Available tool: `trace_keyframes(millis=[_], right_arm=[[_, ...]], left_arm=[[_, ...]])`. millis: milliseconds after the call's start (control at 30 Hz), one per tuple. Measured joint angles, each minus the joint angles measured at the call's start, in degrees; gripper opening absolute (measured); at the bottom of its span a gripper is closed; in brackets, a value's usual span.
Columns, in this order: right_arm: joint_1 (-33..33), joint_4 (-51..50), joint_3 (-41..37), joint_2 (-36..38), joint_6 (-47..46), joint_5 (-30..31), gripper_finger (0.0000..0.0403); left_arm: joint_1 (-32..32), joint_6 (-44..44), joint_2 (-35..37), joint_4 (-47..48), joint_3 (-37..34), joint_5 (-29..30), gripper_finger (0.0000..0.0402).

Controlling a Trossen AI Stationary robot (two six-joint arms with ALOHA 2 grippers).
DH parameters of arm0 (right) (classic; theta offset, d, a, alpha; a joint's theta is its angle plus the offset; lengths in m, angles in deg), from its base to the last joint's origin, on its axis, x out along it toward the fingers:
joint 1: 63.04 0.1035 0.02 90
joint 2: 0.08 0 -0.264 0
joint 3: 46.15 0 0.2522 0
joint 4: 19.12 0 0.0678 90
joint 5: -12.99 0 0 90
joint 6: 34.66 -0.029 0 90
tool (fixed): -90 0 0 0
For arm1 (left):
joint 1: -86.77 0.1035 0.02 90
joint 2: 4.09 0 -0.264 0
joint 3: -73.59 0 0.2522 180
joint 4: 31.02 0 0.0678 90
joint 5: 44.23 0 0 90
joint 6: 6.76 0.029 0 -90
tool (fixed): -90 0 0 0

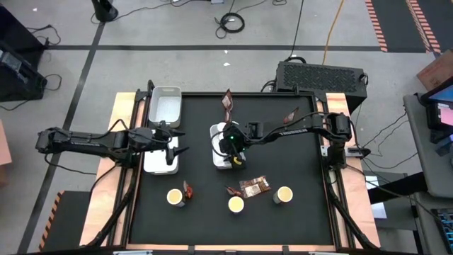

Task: Sort spices by type
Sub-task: Put the white seasoning bottle into the right white bin, then put the gold seasoning bottle into the gray bin

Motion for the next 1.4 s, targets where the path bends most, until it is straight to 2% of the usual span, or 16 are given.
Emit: trace_keyframes(millis=[167,367,667,733,933,1033,1100,1200,1400], right_arm=[[0.0,-1.2,1.3,1.1,-0.2,0.1,0.0259],[0.0,-1.4,5.1,3.4,-0.3,0.2,0.0265],[0.1,-11.2,12.6,8.9,-2.5,0.0,0.0265],[0.7,-13.7,13.7,10.4,-3.6,0.0,0.0265],[6.2,-19.6,13.9,14.5,-7.6,-0.2,0.0265],[10.5,-22.1,13.8,15.3,-10.7,0.2,0.0265],[13.9,-23.7,13.8,15.3,-13.2,1.6,0.0265],[18.8,-25.2,13.8,15.0,-16.4,7.1,0.0265],[25.1,-26.2,13.8,14.8,-21.6,15.7,0.0265]], left_arm=[[0.0,0.0,0.0,-0.3,0.0,0.0,0.0327],[0.0,0.0,0.0,-1.0,0.0,-0.3,0.0327],[0.0,-2.1,0.0,-1.2,0.0,-1.9,0.0327],[0.0,-3.1,0.0,-3.1,0.0,-5.2,0.0327],[-0.3,-7.1,0.0,-17.8,0.0,-25.9,0.0327],[-1.4,-10.5,0.0,-18.4,1.4,-30.5,0.0327],[-2.8,-11.6,-0.1,-15.9,3.2,-32.1,0.0327],[-5.8,-12.0,-0.7,-10.9,6.5,-32.2,0.0327],[-13.3,-10.3,-4.0,-2.3,15.5,-28.1,0.0327]])
